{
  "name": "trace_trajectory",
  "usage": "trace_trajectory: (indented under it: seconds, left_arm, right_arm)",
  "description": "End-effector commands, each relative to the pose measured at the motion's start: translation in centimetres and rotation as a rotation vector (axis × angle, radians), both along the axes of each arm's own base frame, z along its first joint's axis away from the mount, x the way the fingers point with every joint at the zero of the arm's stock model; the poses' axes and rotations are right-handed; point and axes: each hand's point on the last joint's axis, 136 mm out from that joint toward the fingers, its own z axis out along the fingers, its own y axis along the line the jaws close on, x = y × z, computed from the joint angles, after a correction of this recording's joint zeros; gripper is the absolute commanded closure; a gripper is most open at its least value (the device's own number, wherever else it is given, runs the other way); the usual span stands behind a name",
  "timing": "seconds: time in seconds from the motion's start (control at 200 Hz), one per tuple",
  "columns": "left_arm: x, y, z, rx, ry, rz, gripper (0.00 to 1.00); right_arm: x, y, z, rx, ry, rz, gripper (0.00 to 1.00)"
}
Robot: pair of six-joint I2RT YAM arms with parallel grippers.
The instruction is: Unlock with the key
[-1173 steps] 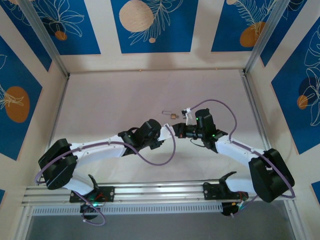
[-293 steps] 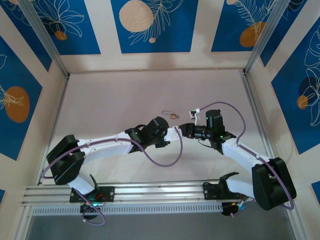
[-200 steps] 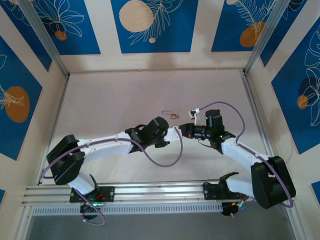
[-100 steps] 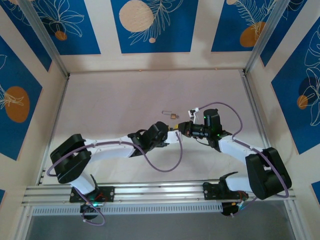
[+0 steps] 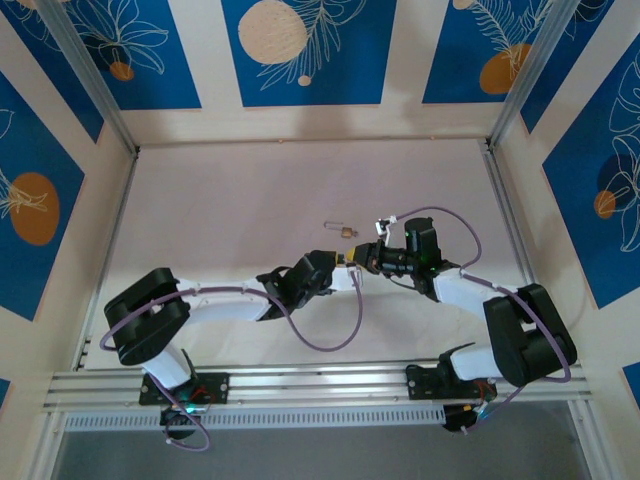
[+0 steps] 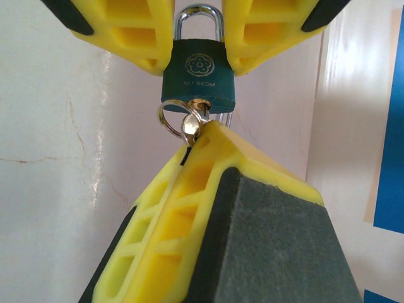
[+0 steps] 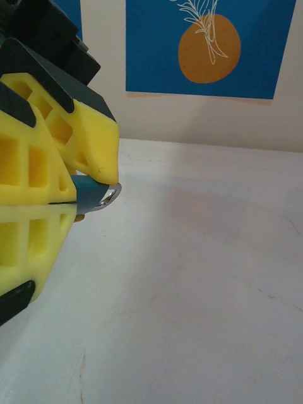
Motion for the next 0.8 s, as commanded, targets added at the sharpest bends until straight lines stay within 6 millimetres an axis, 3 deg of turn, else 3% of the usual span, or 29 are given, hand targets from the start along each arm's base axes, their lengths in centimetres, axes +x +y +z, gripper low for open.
trace_trajectory:
  seconds: [0.0, 0.085, 0.44, 0.795]
  left_arm:
    - [-0.9, -4.0, 6.3, -0.221, -0.088, -0.087, 0.83]
    - [-1.0, -3.9, 5.8, -0.212, -0.063, -0.083, 0.83]
    - [-1.9, -3.2, 2.9, -0.144, 0.142, -0.062, 0.83]
    - [-2.8, -2.4, 1.4, -0.118, 0.382, -0.062, 0.83]
  right_arm:
    - [-2.1, 1.0, -0.8, 0.015, 0.075, 0.078, 1.00]
    - [-2.0, 0.8, -0.6, 0.007, 0.067, 0.074, 0.99]
    - [-1.9, -1.1, -1.1, -0.091, 0.046, 0.032, 0.76]
    - [-2.1, -2.3, -0.8, -0.124, -0.005, 0.018, 0.62]
